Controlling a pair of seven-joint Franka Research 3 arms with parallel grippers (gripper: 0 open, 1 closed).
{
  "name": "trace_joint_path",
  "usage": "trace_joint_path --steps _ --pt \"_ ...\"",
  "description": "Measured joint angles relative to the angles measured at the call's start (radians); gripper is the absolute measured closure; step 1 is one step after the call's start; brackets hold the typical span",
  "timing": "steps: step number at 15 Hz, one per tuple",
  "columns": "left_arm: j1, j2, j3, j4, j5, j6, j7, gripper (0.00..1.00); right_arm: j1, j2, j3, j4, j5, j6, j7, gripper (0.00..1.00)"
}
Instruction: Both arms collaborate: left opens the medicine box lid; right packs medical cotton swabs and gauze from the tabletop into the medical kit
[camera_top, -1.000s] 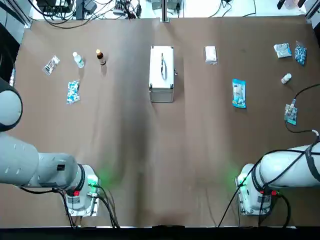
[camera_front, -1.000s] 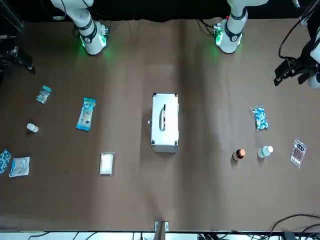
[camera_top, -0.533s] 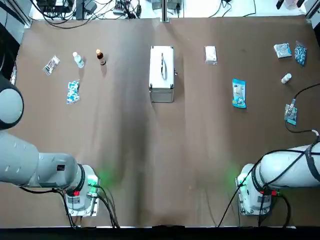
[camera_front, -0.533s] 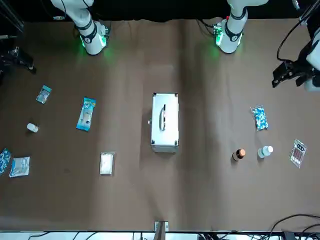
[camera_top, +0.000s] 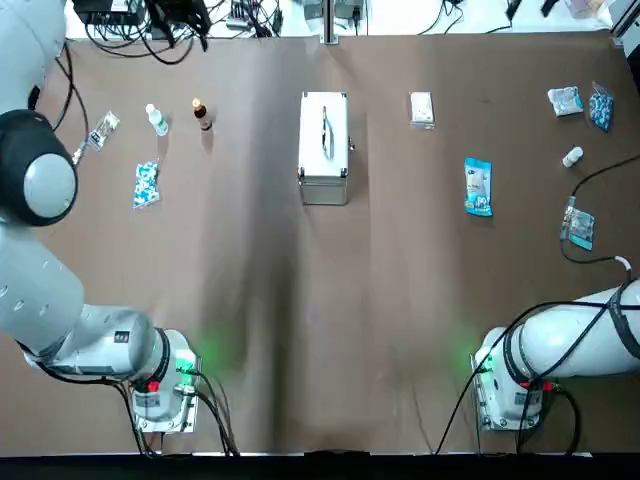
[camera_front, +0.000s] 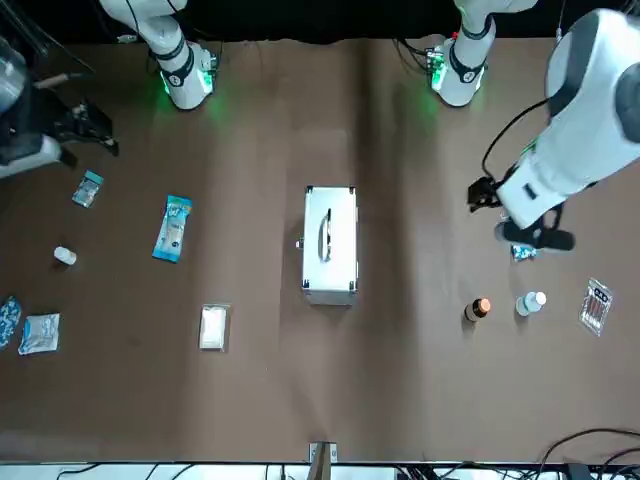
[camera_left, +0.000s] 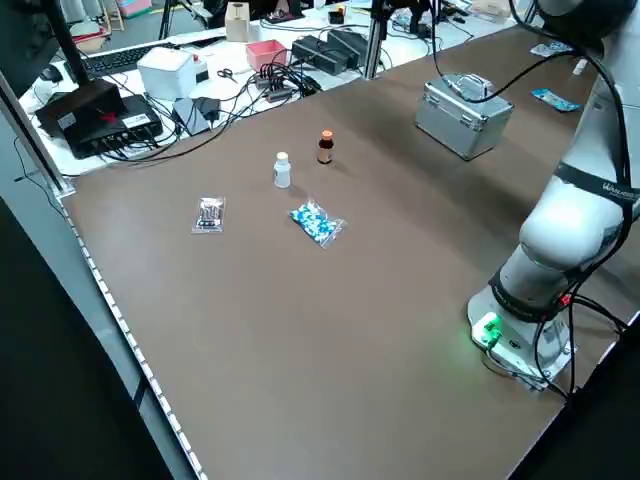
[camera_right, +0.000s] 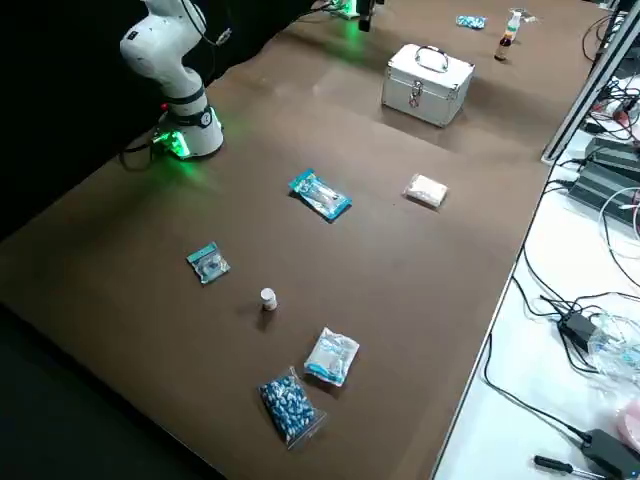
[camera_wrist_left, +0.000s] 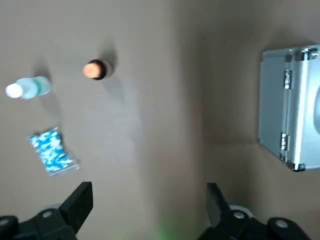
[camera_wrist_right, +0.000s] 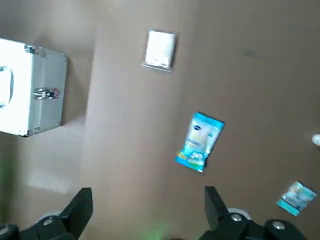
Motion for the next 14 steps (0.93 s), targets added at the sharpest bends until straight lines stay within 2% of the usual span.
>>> trace_joint_path --steps 5,10,14 --pt "-0.009 0.087 -0.102 0.000 -0.012 0.109 -0.086 0.00 0.114 0.098 0.002 -0.008 0.006 0.064 0.000 0.01" --pt "-0.114 0.182 -0.114 0.024 -0.014 0.223 -0.267 0.00 0.192 0.198 0.002 -0.012 0.006 0.171 -0.002 0.01" --pt "-0.200 0.249 -0.115 0.042 -0.014 0.307 -0.403 0.00 0.223 0.236 0.002 -0.011 0.006 0.199 -0.131 0.01"
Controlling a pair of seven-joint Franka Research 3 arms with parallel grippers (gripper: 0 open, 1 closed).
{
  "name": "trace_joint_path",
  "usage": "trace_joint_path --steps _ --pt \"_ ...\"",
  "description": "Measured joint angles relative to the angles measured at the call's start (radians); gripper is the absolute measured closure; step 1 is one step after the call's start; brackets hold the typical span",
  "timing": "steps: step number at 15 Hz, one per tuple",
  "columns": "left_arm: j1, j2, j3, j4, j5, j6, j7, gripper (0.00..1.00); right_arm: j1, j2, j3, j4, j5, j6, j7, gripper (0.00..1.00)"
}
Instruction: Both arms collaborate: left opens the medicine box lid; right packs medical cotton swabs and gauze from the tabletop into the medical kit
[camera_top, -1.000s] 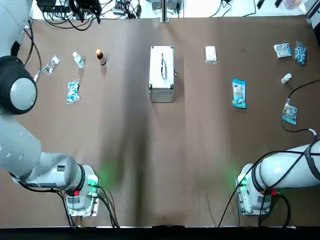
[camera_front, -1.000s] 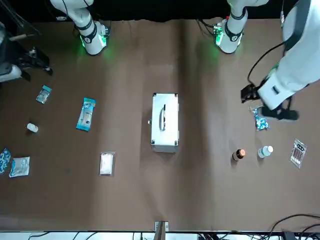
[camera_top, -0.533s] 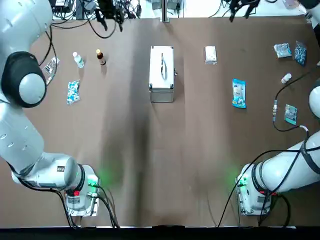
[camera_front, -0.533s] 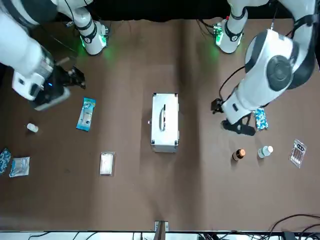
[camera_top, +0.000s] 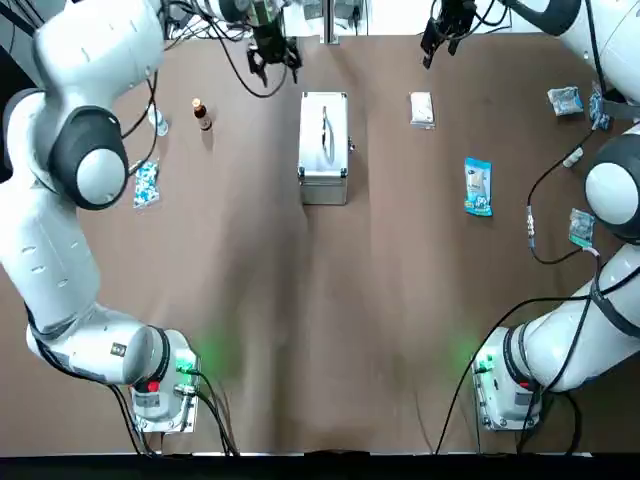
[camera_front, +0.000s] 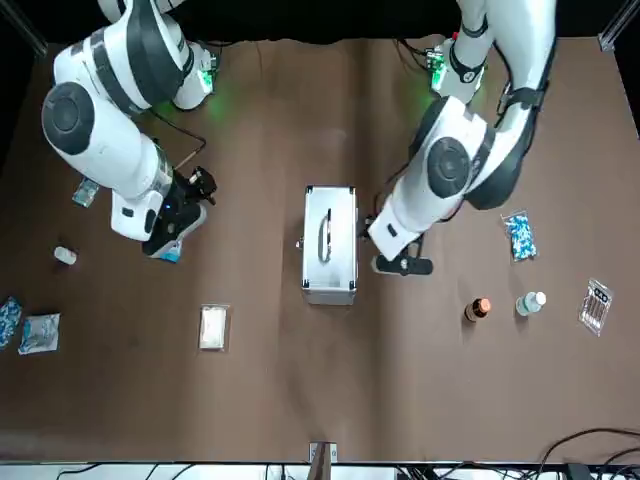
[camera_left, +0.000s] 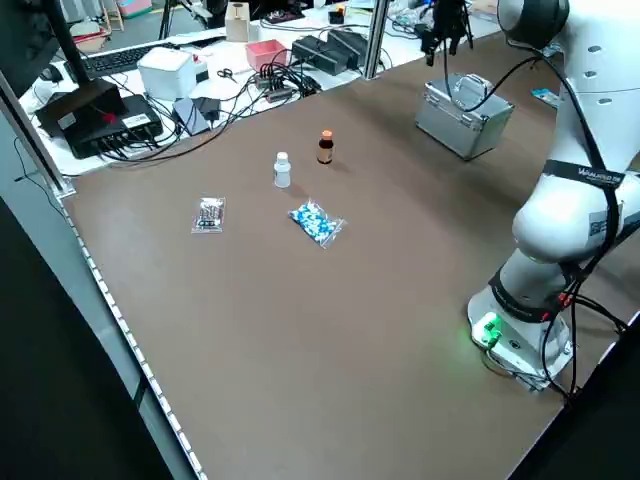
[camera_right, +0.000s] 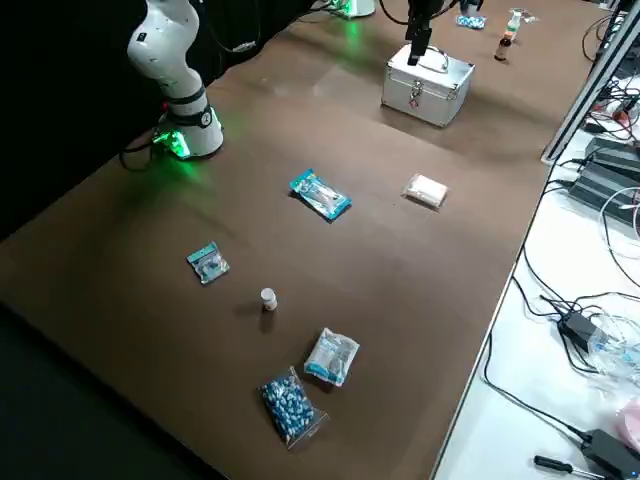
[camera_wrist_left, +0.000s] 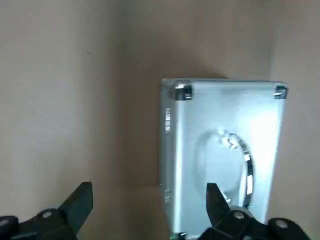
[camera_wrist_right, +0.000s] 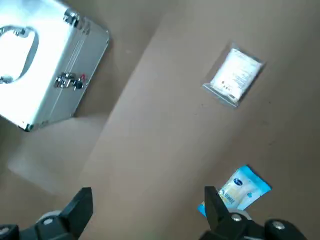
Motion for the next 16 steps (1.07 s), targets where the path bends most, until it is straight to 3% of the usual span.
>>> trace_joint_path --steps 6,10,16 --pt "-0.062 0.033 -0.001 0.006 -0.006 0.051 -0.108 0.00 0.019 0.059 0.000 0.000 0.025 0.045 -0.250 0.01" --pt "-0.092 0.059 -0.002 0.006 -0.027 0.102 -0.183 0.00 0.009 0.102 -0.010 0.000 0.199 0.089 -0.614 0.01" --pt "-0.131 0.106 -0.003 0.006 -0.027 0.201 -0.283 0.00 0.021 0.175 -0.008 -0.005 0.301 0.164 -0.948 0.01"
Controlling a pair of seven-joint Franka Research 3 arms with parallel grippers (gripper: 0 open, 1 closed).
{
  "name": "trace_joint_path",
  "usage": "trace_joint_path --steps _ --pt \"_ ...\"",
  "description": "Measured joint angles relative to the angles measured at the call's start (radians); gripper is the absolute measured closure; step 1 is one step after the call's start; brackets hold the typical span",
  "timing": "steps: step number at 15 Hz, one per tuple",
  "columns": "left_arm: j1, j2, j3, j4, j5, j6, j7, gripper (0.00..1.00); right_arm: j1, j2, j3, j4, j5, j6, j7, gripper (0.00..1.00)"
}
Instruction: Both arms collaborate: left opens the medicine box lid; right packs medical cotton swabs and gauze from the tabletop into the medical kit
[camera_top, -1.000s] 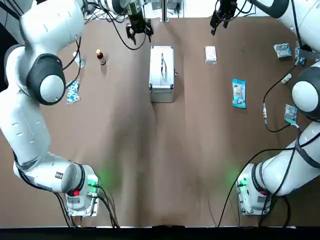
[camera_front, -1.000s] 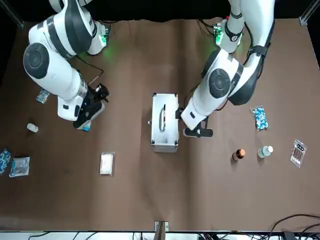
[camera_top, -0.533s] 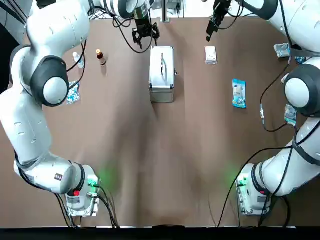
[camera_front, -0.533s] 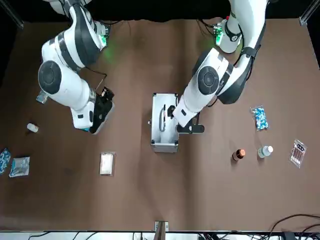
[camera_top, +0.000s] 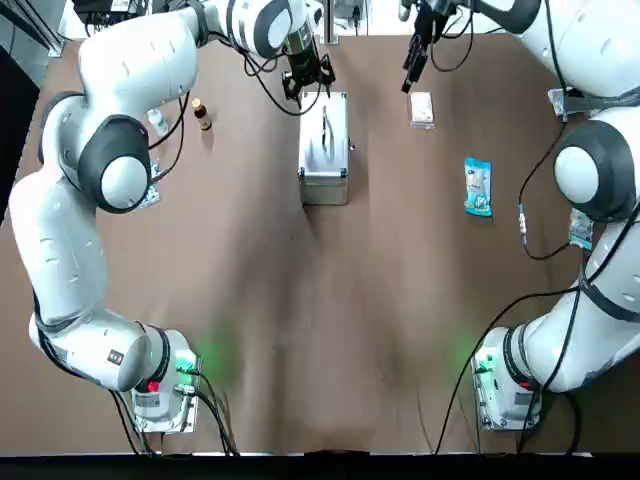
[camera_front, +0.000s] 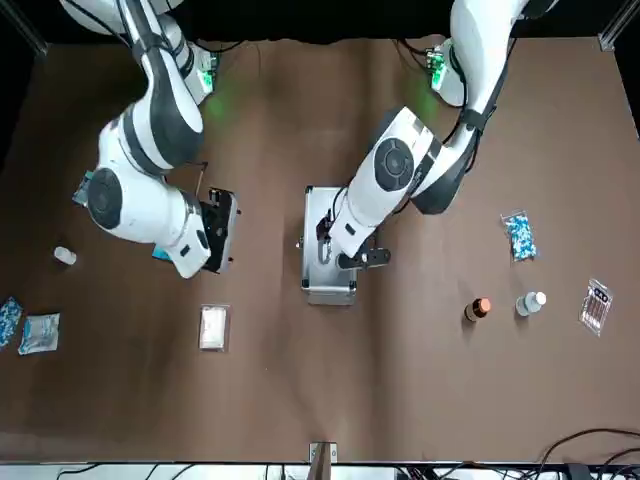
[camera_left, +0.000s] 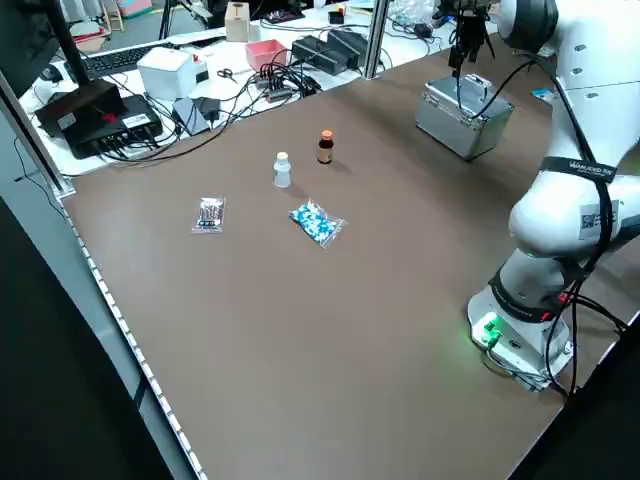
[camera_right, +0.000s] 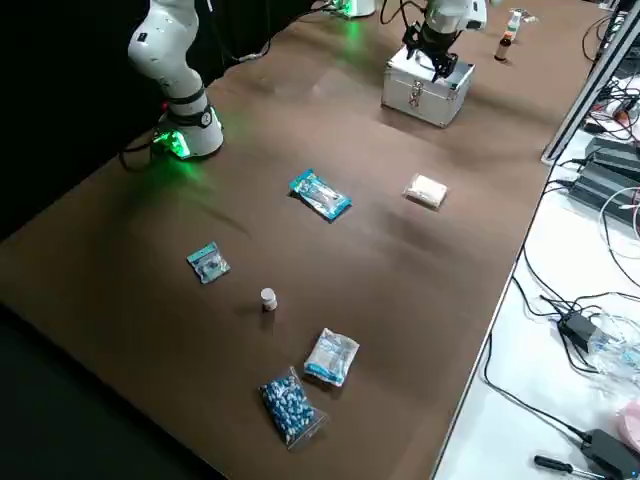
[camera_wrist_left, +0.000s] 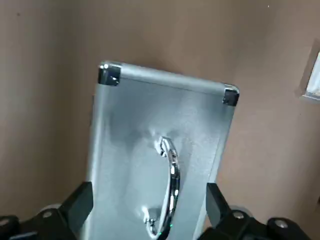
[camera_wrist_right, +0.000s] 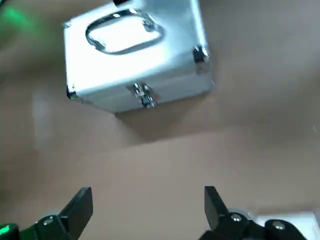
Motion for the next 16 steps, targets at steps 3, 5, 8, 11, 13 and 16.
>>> trace_joint_path --steps 3,5,8,11,13,16 --pt "-0.012 0.013 0.000 0.000 0.000 0.005 -0.014 0.07 0.032 0.046 0.004 -0.006 0.052 0.056 -0.148 0.01" --pt "-0.023 0.019 0.000 0.000 0.000 0.006 -0.016 0.11 0.055 0.080 0.005 -0.009 0.063 0.095 -0.218 0.01" --pt "-0.037 0.024 0.000 0.000 0.000 0.006 -0.017 0.19 0.075 0.111 0.005 -0.060 0.157 0.202 -0.317 0.01" --pt "-0.040 0.028 0.000 0.000 0.000 0.006 -0.017 0.26 0.076 0.121 0.003 -0.158 0.337 0.295 -0.473 0.01" --pt "-0.044 0.034 0.000 0.000 0.000 0.006 -0.017 0.39 0.076 0.124 0.000 -0.220 0.459 0.320 -0.560 0.02" --pt "-0.044 0.035 0.001 0.000 0.000 0.006 -0.017 0.54 0.080 0.137 0.002 -0.251 0.578 0.322 -0.647 0.04"
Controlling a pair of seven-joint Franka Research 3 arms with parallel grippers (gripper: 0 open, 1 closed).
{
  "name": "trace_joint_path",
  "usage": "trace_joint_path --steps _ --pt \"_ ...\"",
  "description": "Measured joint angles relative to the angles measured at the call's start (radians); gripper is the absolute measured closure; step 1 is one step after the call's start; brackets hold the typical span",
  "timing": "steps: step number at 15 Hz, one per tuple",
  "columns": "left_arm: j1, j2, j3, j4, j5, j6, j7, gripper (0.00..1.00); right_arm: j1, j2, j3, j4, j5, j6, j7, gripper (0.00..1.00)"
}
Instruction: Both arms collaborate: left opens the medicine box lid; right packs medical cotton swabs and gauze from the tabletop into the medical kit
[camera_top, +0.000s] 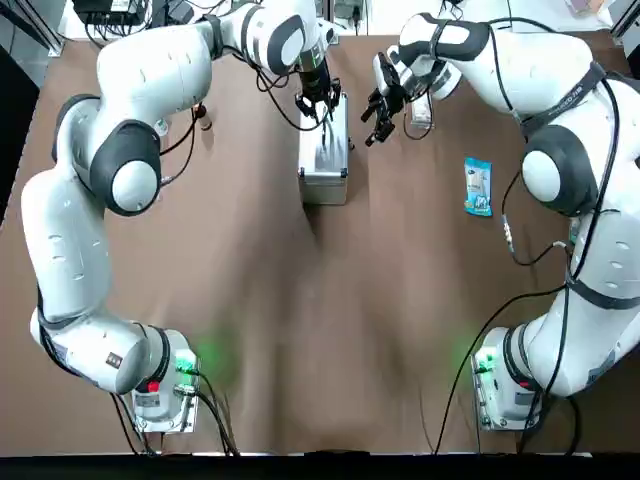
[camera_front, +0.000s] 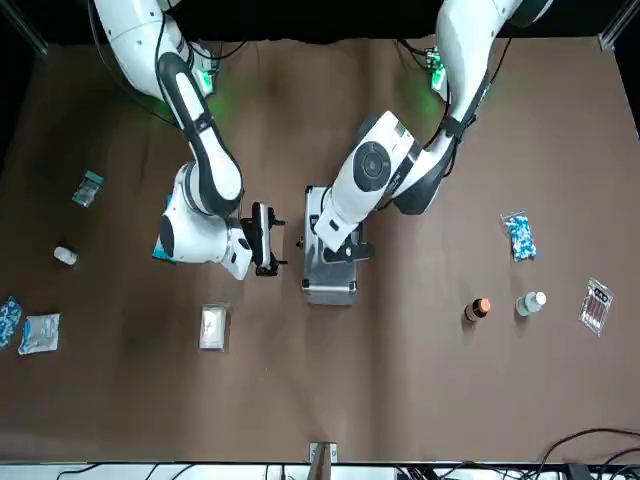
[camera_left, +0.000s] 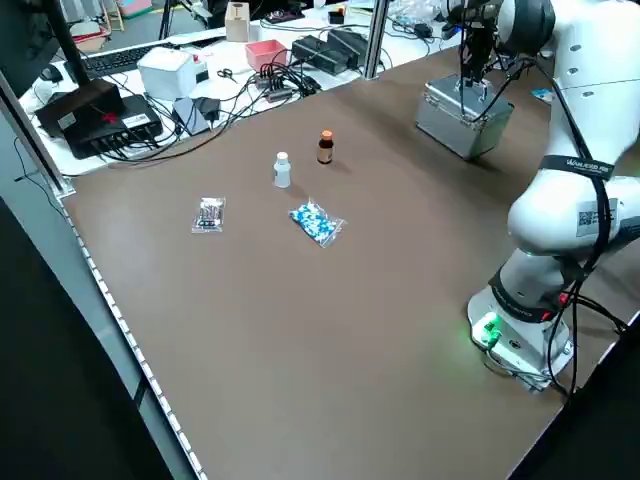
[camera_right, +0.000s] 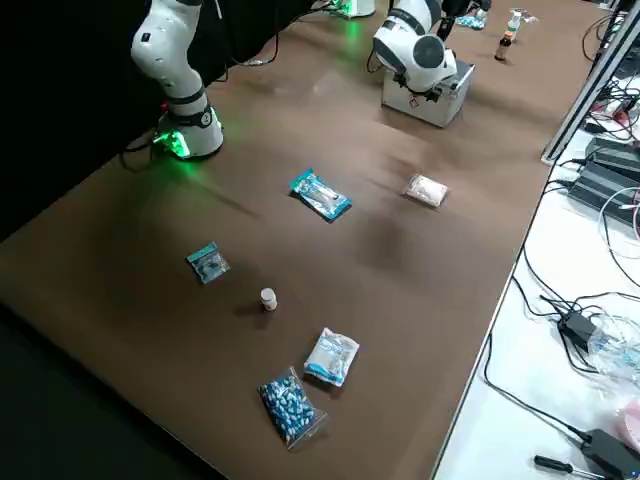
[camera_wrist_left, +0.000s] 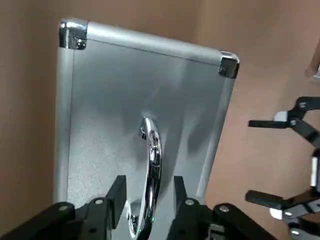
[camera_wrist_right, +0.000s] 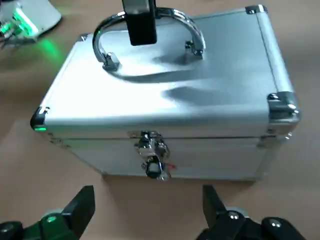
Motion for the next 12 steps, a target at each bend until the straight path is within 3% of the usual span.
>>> trace_joint_path --steps 6,7,11,12 --pt "0.000 0.000 0.001 0.000 0.000 0.000 -0.002 0.76 0.044 0.029 0.001 -0.006 0.080 0.008 -0.028 0.12" --pt "0.000 0.000 0.001 0.000 0.000 0.000 -0.002 0.78 0.046 0.031 0.001 -0.006 0.085 0.009 -0.028 0.24" --pt "-0.001 -0.001 0.003 0.001 0.022 -0.009 0.008 0.85 0.047 0.037 0.001 -0.006 0.092 0.009 -0.030 0.31" --pt "-0.001 -0.001 0.003 0.001 0.024 -0.010 0.008 0.85 0.047 0.037 0.001 -0.006 0.092 0.017 -0.031 0.37"
